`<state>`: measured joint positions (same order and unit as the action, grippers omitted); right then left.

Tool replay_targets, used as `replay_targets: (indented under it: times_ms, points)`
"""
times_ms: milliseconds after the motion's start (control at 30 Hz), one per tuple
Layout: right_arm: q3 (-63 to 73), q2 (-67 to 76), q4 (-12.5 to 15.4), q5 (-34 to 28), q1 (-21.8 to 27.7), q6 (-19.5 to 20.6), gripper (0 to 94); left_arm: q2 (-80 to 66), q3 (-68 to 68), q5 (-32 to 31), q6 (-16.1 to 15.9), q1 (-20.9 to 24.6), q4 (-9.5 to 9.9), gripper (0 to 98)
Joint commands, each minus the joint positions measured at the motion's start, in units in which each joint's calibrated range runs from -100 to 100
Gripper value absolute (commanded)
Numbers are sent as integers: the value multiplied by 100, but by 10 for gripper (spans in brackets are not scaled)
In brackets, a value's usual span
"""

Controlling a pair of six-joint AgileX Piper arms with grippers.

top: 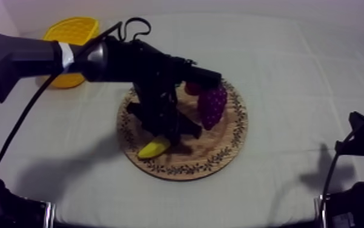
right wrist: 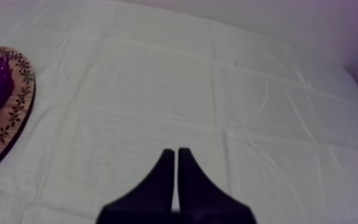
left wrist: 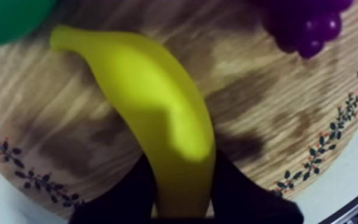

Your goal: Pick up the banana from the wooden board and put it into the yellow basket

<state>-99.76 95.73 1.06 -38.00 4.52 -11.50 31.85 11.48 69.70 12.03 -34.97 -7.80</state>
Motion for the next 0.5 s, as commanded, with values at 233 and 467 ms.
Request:
replay_targets:
  times_ms: [233, 467]
  points:
    - [-2, 2, -1, 1, 0, 0, 3, -676, -874, 1238, 274, 119, 607, 288]
    - [-2, 2, -1, 1, 0, 0, 3, -1393, -1892, 2167, 144, 771, 1133, 283]
